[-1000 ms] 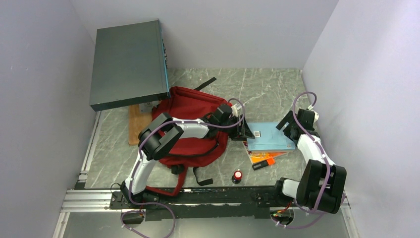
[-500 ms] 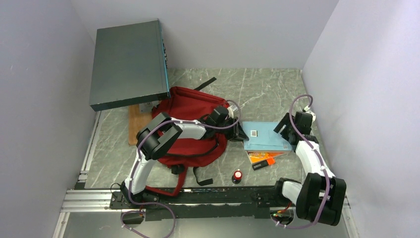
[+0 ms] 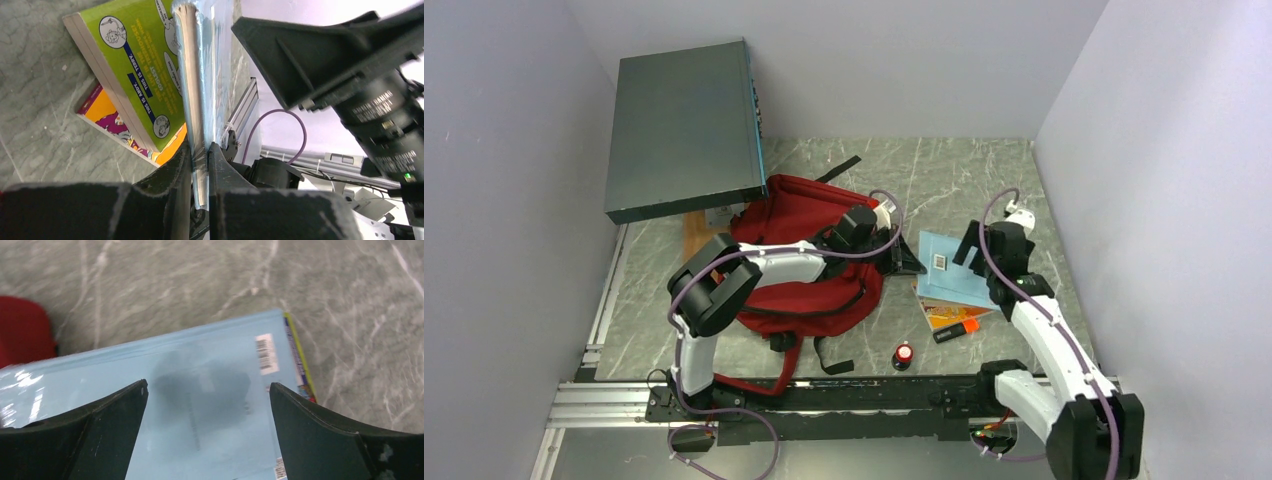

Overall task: Pack the student bag
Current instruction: Pick up the book from the center of the board.

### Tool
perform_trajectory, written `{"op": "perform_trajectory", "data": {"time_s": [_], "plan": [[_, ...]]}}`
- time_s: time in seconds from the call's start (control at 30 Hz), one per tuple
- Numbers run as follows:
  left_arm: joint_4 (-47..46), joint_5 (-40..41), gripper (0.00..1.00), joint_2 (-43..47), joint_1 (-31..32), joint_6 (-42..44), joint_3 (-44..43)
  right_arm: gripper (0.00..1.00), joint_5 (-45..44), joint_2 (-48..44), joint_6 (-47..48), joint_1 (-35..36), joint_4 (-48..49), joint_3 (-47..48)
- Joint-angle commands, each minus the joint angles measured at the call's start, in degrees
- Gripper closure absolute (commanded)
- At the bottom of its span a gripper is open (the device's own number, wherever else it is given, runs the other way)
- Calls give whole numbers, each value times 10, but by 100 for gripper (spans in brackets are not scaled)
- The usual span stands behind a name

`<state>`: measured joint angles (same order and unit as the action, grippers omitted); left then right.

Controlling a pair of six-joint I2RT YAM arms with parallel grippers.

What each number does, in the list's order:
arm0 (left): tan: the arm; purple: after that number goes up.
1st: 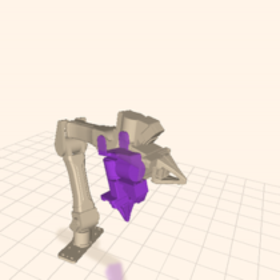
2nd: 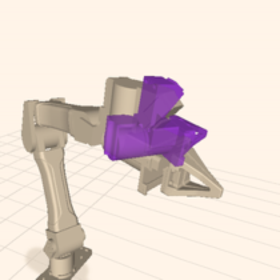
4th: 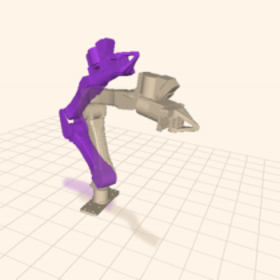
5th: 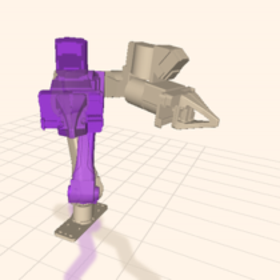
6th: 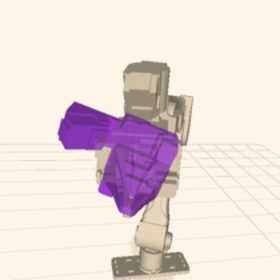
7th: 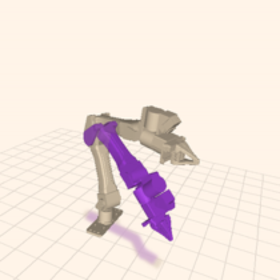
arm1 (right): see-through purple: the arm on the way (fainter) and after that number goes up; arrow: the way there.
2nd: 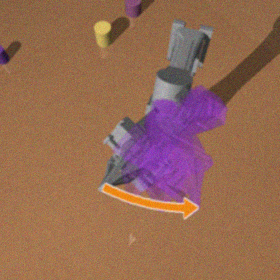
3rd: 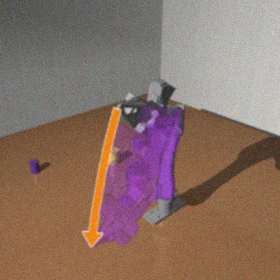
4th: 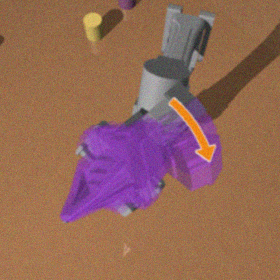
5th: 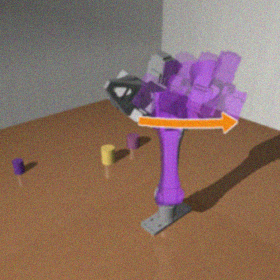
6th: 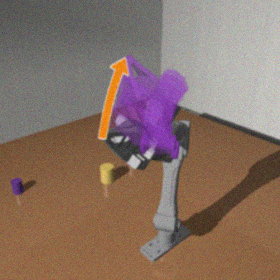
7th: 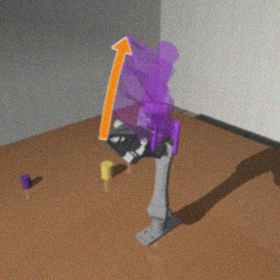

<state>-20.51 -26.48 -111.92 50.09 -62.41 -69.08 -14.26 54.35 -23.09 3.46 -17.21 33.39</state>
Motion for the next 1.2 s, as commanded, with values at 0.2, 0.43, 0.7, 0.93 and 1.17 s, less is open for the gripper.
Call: {"op": "perform_trajectory", "data": {"time_s": [0.2,0.43,0.7,0.93,1.17], "plan": [[152,4,100,69,-34,15,-60,7,-55,-110,65,214,-20,35],[199,-15,100,61,-76,18,-96,10,-142,-96,68,362,-26,20],[255,-34,100,55,-114,9,-124,10,-368,7,180,511,17,27],[259,-61,100,62,-117,-8,-116,13,-497,133,273,534,127,33],[248,-74,100,98,-118,-21,-89,29,-466,187,375,510,292,19]]}}
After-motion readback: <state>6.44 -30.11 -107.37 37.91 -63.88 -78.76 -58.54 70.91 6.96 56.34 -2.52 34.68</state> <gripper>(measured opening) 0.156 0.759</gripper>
